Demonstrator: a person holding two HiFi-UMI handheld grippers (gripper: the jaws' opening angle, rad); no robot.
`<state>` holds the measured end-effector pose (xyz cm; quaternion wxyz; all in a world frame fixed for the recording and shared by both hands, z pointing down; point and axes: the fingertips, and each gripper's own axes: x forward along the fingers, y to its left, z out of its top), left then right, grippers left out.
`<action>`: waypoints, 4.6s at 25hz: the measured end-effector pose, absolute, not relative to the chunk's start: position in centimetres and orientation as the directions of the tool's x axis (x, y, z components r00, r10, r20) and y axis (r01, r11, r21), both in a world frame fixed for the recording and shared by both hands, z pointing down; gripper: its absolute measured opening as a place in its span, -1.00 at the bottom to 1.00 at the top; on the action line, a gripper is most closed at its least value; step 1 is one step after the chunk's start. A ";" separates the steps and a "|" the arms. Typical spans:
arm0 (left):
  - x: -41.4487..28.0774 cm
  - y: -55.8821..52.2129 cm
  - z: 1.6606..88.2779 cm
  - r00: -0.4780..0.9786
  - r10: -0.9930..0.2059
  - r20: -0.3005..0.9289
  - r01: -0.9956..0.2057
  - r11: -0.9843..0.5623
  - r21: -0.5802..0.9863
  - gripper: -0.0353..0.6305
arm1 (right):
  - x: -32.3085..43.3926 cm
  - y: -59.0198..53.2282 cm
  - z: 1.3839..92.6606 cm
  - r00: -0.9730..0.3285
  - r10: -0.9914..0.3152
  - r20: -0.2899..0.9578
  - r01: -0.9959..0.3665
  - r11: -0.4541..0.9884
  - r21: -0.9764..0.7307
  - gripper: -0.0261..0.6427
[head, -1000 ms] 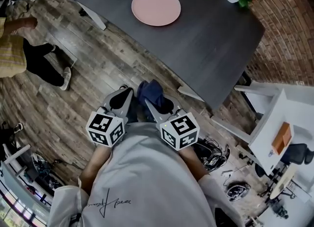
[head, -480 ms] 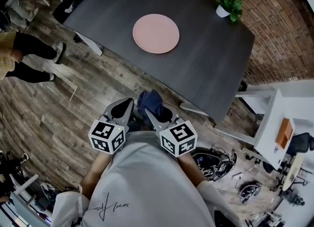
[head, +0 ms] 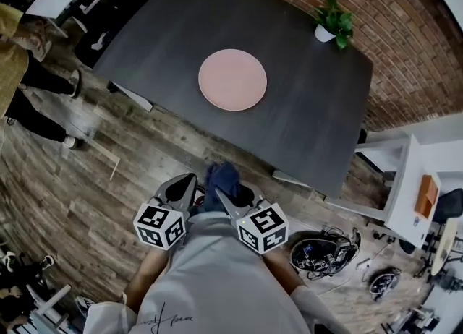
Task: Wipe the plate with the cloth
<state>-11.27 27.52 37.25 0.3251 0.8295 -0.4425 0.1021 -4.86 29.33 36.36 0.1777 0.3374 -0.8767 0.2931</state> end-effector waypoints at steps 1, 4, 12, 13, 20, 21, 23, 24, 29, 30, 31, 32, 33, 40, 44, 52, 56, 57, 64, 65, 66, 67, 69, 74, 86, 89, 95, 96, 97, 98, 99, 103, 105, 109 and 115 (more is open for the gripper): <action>-11.1 27.0 37.4 0.593 -0.661 0.460 -0.796 -0.398 0.455 -0.88 | -4.8 28.9 36.5 -0.708 -0.486 0.512 -0.697 0.597 -0.397 -0.61; -10.9 24.8 37.2 0.609 -0.647 0.458 -0.785 -0.409 0.466 -0.88 | -4.9 26.7 36.7 -0.708 -0.494 0.505 -0.699 0.596 -0.396 -0.61; -11.2 16.2 35.5 0.630 -0.649 0.427 -0.769 -0.444 0.460 -0.88 | -6.0 17.8 35.5 -0.713 -0.528 0.461 -0.698 0.598 -0.394 -0.61; -11.1 15.2 35.5 0.635 -0.639 0.434 -0.767 -0.456 0.452 -0.88 | -6.1 16.8 35.5 -0.712 -0.531 0.460 -0.699 0.596 -0.395 -0.61; -10.4 10.0 35.5 0.653 -0.605 0.455 -0.756 -0.484 0.441 -0.88 | -5.9 12.1 36.1 -0.714 -0.516 0.474 -0.696 0.595 -0.401 -0.61; -10.3 9.2 35.5 0.651 -0.606 0.456 -0.757 -0.484 0.439 -0.88 | -5.7 11.3 36.0 -0.714 -0.519 0.470 -0.697 0.593 -0.404 -0.61; -10.1 7.9 35.5 0.644 -0.611 0.460 -0.764 -0.479 0.433 -0.88 | -5.0 9.9 35.9 -0.714 -0.528 0.460 -0.698 0.587 -0.410 -0.61; -9.9 7.3 35.6 0.639 -0.613 0.464 -0.768 -0.476 0.429 -0.88 | -4.6 9.3 36.0 -0.714 -0.532 0.456 -0.699 0.584 -0.412 -0.61; -9.4 5.0 35.9 0.617 -0.613 0.494 -0.786 -0.457 0.416 -0.88 | -3.1 6.9 36.7 -0.716 -0.537 0.447 -0.697 0.586 -0.413 -0.61; -9.3 4.6 35.8 0.613 -0.614 0.498 -0.790 -0.456 0.410 -0.88 | -3.0 6.7 36.9 -0.720 -0.531 0.447 -0.693 0.594 -0.409 -0.61; -9.3 4.1 35.7 0.607 -0.616 0.502 -0.795 -0.455 0.402 -0.88 | -2.9 6.4 37.1 -0.723 -0.527 0.447 -0.689 0.601 -0.405 -0.61; -9.4 3.7 35.8 0.600 -0.617 0.509 -0.800 -0.454 0.393 -0.88 | -2.8 6.1 37.4 -0.725 -0.525 0.446 -0.686 0.605 -0.404 -0.61; -9.4 3.3 35.9 0.594 -0.616 0.517 -0.805 -0.453 0.384 -0.88 | -2.8 5.8 37.6 -0.726 -0.524 0.444 -0.685 0.605 -0.406 -0.61; -8.9 1.3 37.6 0.565 -0.596 0.571 -0.823 -0.451 0.345 -0.88 | -2.0 4.0 38.4 -0.721 -0.546 0.426 -0.693 0.586 -0.421 -0.60; -8.8 0.4 38.4 0.547 -0.597 0.587 -0.835 -0.435 0.336 -0.88 | -0.6 3.2 39.1 -0.701 -0.561 0.441 -0.713 0.565 -0.414 -0.60; -9.6 -1.2 40.1 0.534 -0.594 0.602 -0.844 -0.415 0.340 -0.88 | 0.5 1.7 40.7 -0.663 -0.563 0.493 -0.746 0.551 -0.374 -0.61; -10.3 -2.0 41.5 0.526 -0.581 0.621 -0.849 -0.403 0.341 -0.83 | 1.0 0.4 41.7 -0.631 -0.565 0.532 -0.772 0.523 -0.360 -0.61; -10.5 -2.3 41.8 0.525 -0.579 0.624 -0.849 -0.402 0.342 -0.80 | 1.1 0.0 41.9 -0.624 -0.565 0.540 -0.778 0.515 -0.359 -0.61; -12.0 -4.3 43.9 0.514 -0.570 0.641 -0.858 -0.348 0.377 -0.75 | 1.4 -1.8 42.9 -0.616 -0.540 0.573 -0.781 0.513 -0.356 -0.60; -12.1 -4.5 44.3 0.513 -0.562 0.649 -0.858 -0.339 0.385 -0.72 | 1.6 -2.0 43.0 -0.610 -0.540 0.580 -0.786 0.508 -0.353 -0.60; -12.1 -4.7 44.6 0.511 -0.555 0.657 -0.859 -0.332 0.389 -0.72 | 1.9 -2.3 43.2 -0.603 -0.542 0.585 -0.791 0.499 -0.354 -0.60; -12.2 -5.0 44.9 0.509 -0.549 0.663 -0.861 -0.328 0.389 -0.70 | 2.1 -2.6 43.4 -0.597 -0.545 0.588 -0.797 0.486 -0.359 -0.60; -12.4 -5.5 45.5 0.506 -0.537 0.674 -0.862 -0.326 0.388 -0.69 | 2.4 -2.9 43.6 -0.587 -0.553 0.591 -0.807 0.458 -0.373 -0.60; -13.1 -6.4 47.6 0.511 -0.497 0.701 -0.859 -0.325 0.395 -0.67 | 2.7 -3.6 44.9 -0.561 -0.545 0.623 -0.825 0.430 -0.367 -0.60; -13.1 -7.4 51.6 0.568 -0.423 0.706 -0.823 -0.280 0.495 -0.65 | 3.3 -6.5 48.6 -0.467 -0.534 0.705 -0.876 0.385 -0.289 -0.60; -13.1 -7.6 52.2 0.580 -0.404 0.708 -0.815 -0.277 0.509 -0.68 | 3.5 -7.2 49.2 -0.451 -0.531 0.718 -0.886 0.367 -0.285 -0.59; -12.5 -7.5 53.0 0.619 -0.346 0.705 -0.786 -0.287 0.548 -0.71 | 4.1 -8.8 50.3 -0.409 -0.526 0.746 -0.905 0.337 -0.258 -0.58; -12.5 -7.6 53.1 0.619 -0.345 0.705 -0.785 -0.284 0.551 -0.70 | 4.2 -9.0 50.5 -0.403 -0.524 0.751 -0.908 0.335 -0.254 -0.58; -12.5 -7.6 53.1 0.620 -0.344 0.705 -0.784 -0.282 0.553 -0.71 | 4.3 -9.3 50.6 -0.396 -0.521 0.756 -0.910 0.334 -0.246 -0.58; -12.5 -7.6 53.3 0.623 -0.341 0.704 -0.783 -0.280 0.556 -0.71 | 4.4 -9.5 50.8 -0.387 -0.519 0.762 -0.912 0.336 -0.235 -0.58; -12.5 -7.5 53.4 0.625 -0.337 0.704 -0.780 -0.278 0.560 -0.72 | 4.5 -9.7 50.9 -0.377 -0.517 0.768 -0.914 0.339 -0.221 -0.59; -12.4 -8.0 53.3 0.634 -0.343 0.693 -0.773 -0.274 0.572 -0.72 | 4.9 -10.4 51.6 -0.333 -0.511 0.793 -0.922 0.351 -0.161 -0.60; -12.4 -8.4 53.0 0.632 -0.359 0.687 -0.775 -0.278 0.568 -0.73 | 5.2 -10.6 52.2 -0.311 -0.502 0.807 -0.925 0.356 -0.135 -0.60; -12.1 -8.1 53.4 0.642 -0.350 0.682 -0.767 -0.277 0.579 -0.74 | 5.5 -10.9 53.3 -0.256 -0.483 0.837 -0.929 0.363 -0.074 -0.61; -12.2 -8.1 53.5 0.643 -0.352 0.680 -0.766 -0.272 0.583 -0.73 | 4.8 -11.3 53.9 -0.190 -0.463 0.866 -0.919 0.393 0.008 -0.63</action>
